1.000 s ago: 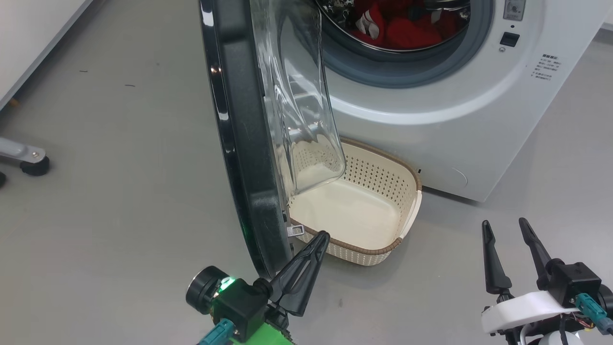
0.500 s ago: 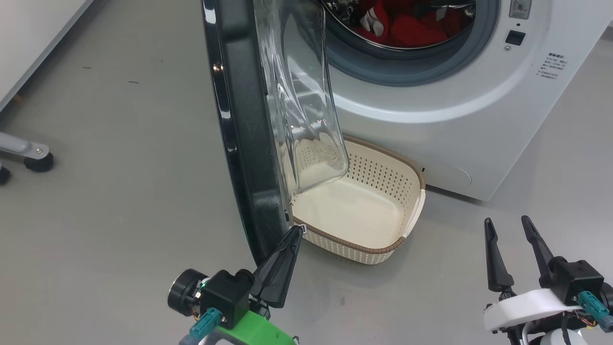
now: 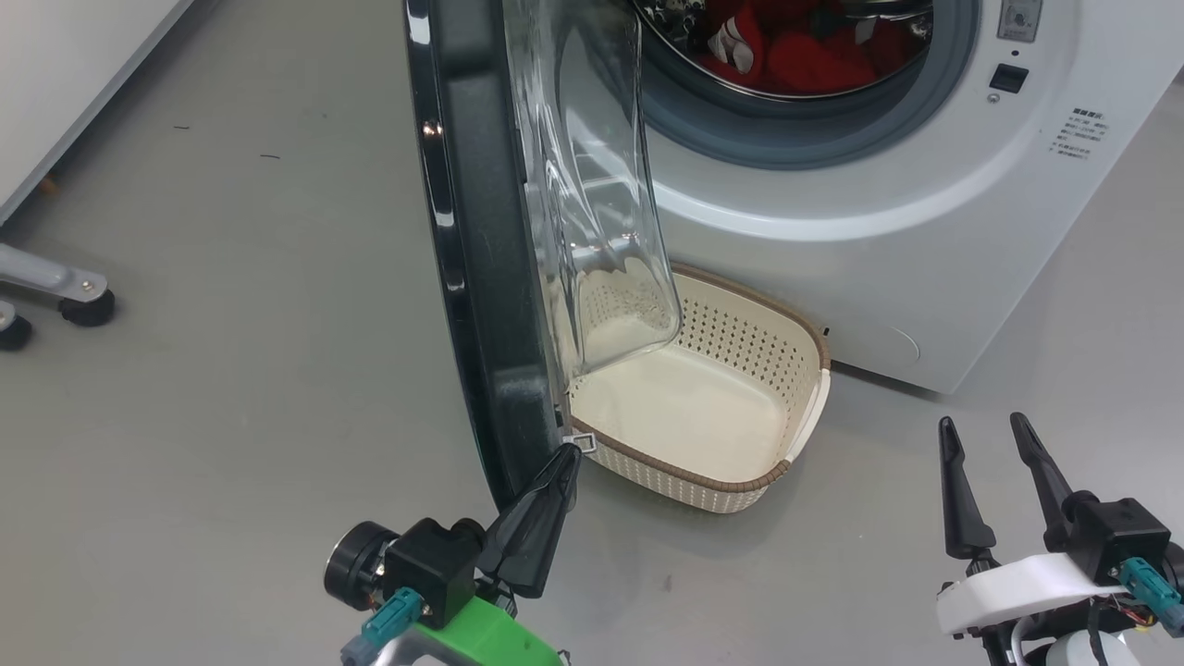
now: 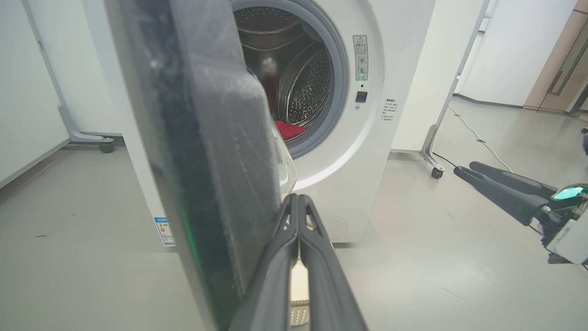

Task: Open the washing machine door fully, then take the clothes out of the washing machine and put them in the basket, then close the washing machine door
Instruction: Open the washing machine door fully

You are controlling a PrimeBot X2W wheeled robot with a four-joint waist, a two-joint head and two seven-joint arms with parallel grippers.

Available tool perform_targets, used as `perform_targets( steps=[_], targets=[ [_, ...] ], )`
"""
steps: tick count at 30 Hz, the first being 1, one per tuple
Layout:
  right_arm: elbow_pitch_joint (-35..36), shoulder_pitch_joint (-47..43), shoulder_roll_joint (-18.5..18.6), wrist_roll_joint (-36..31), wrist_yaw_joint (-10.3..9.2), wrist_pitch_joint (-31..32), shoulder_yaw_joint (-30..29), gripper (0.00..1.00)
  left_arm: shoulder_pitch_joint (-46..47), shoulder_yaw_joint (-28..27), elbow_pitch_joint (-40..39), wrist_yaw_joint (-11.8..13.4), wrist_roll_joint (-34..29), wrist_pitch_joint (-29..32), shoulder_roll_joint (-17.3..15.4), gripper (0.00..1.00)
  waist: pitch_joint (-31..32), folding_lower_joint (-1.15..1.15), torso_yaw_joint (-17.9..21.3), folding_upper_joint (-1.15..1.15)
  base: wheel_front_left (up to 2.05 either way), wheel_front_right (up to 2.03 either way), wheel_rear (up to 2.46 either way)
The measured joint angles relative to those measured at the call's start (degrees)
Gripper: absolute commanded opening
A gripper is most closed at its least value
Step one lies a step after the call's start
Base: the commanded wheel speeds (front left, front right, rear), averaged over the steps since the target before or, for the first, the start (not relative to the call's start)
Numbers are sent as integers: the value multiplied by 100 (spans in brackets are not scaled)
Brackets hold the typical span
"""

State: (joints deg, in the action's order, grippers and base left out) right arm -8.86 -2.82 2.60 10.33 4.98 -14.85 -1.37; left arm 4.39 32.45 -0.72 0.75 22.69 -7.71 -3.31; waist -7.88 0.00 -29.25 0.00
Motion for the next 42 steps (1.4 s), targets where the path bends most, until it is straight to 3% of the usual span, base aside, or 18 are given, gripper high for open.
perform_targets(
  steps=[22,42],
  targets=[
    [-31,1,-11,-35,25,0,-74,100,-36,-343,311,288,27,-197,34,0,39,0,-187,0,0,0,0],
    [-12,8,-20,-101,49,0,-127,100,-97,-1192,717,477,27,-447,-18,0,20,0,-218,0,0,0,0]
  ],
)
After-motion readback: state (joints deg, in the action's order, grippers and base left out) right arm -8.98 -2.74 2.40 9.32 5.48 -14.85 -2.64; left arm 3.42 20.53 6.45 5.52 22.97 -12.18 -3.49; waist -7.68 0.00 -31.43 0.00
